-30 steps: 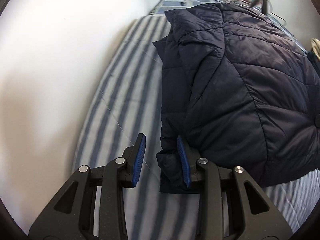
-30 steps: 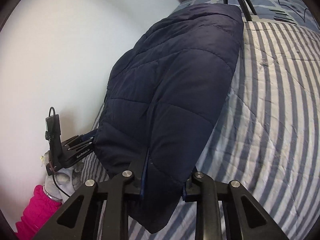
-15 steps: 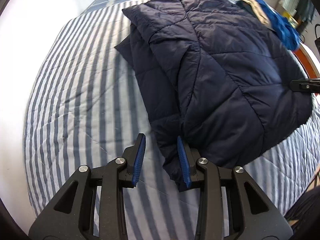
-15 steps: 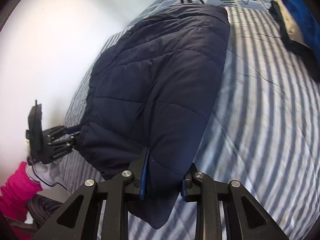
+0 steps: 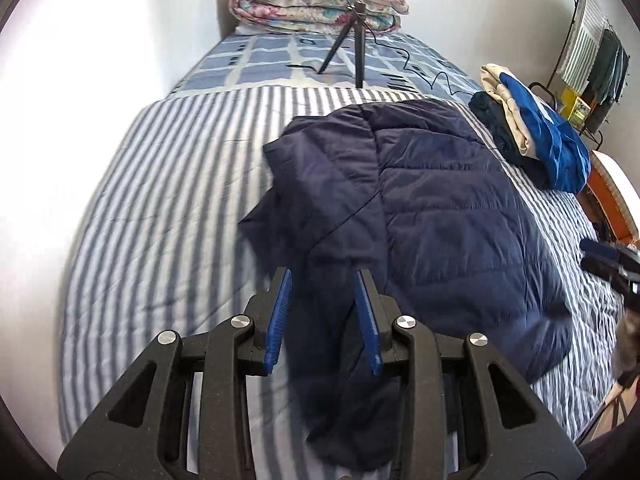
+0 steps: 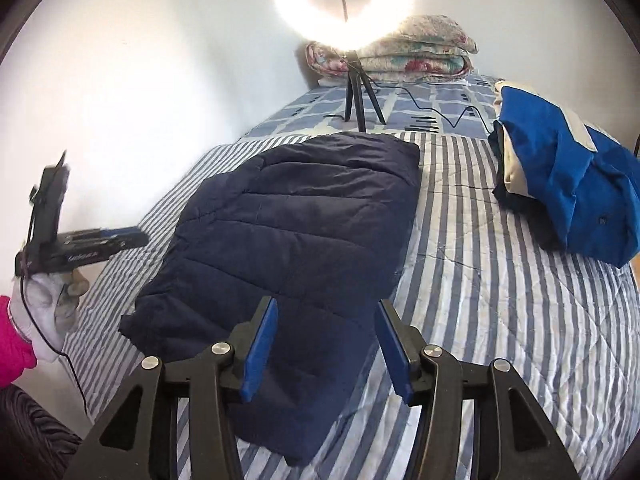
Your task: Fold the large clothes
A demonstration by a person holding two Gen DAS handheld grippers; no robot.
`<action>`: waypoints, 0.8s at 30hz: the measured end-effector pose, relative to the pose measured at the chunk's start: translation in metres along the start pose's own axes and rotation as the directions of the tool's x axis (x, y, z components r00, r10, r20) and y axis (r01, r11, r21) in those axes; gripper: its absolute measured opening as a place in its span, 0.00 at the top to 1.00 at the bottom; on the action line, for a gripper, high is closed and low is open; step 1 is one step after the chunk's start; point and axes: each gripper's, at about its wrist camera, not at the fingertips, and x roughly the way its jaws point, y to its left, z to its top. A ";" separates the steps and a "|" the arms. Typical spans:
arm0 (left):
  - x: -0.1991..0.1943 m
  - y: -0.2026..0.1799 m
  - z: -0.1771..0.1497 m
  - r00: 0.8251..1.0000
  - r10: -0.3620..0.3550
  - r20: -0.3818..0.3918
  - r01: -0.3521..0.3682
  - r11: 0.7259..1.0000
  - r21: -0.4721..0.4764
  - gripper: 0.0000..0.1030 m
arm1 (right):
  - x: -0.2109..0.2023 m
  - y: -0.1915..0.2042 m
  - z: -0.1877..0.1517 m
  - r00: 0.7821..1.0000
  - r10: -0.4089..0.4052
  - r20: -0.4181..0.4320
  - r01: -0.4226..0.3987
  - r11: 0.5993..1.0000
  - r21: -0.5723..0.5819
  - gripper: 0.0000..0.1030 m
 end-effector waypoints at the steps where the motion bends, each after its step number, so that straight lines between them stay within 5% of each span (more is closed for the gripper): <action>1: 0.013 -0.006 0.005 1.000 0.003 -0.008 -0.003 1.000 0.009 0.68 | 0.003 0.000 -0.005 1.000 0.014 -0.021 -0.014 1.000 0.003 0.48; 5: 0.052 -0.001 0.004 0.997 0.032 -0.063 -0.032 0.999 -0.007 0.68 | 0.029 0.010 -0.017 0.994 0.045 -0.096 -0.045 0.999 0.007 0.54; 10: 0.071 0.018 -0.009 0.995 0.036 -0.088 -0.039 0.999 -0.036 0.50 | 0.055 0.037 -0.042 0.991 -0.007 -0.137 -0.010 0.993 -0.119 0.52; 16: 0.053 0.057 -0.003 0.991 -0.109 -0.080 0.093 0.978 -0.189 0.48 | 0.038 0.038 -0.033 0.993 0.004 -0.120 -0.025 0.984 -0.174 0.51; 18: 0.046 0.079 -0.002 0.976 -0.208 -0.061 0.182 0.940 -0.289 0.40 | 0.029 0.030 -0.028 0.997 0.022 -0.073 -0.034 0.985 -0.169 0.26; 20: 0.045 0.107 -0.003 0.953 -0.301 -0.022 0.264 0.867 -0.423 0.36 | 0.020 0.020 -0.023 0.998 0.055 -0.016 -0.057 0.985 -0.161 0.06; 24: 0.063 0.143 -0.009 0.893 -0.448 0.043 0.380 0.699 -0.606 0.35 | 0.018 -0.007 -0.013 0.997 0.067 0.026 -0.065 0.995 -0.078 0.03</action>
